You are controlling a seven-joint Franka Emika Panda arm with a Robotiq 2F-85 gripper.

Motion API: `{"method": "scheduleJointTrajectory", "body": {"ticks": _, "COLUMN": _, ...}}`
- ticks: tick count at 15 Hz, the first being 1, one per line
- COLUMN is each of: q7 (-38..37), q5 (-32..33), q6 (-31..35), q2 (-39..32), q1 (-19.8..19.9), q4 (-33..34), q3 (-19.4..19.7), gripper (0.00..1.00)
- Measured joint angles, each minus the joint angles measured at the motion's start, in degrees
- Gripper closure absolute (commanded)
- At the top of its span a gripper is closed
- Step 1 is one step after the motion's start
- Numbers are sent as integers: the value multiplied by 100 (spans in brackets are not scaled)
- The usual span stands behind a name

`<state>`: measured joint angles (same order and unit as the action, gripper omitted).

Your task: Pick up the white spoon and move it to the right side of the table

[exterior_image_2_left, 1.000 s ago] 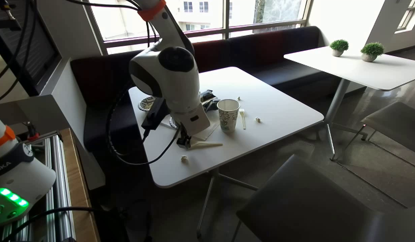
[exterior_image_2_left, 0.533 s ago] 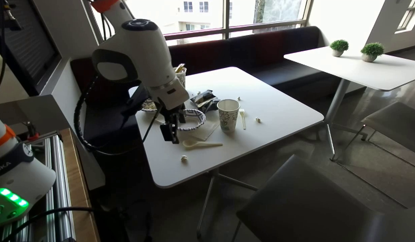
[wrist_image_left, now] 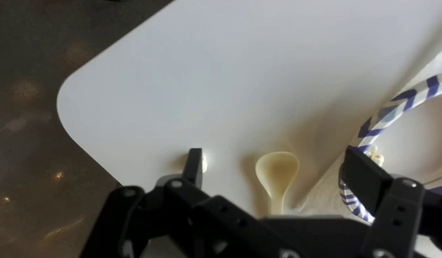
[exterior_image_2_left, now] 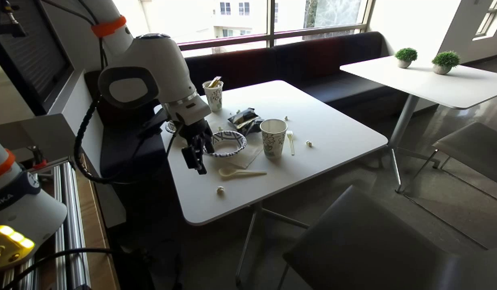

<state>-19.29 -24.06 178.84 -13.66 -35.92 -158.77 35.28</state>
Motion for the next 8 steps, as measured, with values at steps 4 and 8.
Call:
{"method": "scheduleJointTrajectory", "body": {"ticks": 4, "q7": -133, "q5": -21, "q6": -35, "q2": -102, "q1": -1657, "q4": 29, "q3": 1320, "gripper": 0}}
{"method": "scheduleJointTrajectory", "body": {"ticks": 8, "q7": 80, "q5": 74, "q6": -660, "q2": -87, "q1": -3016, "q4": 83, "q3": 2535, "gripper": 0}}
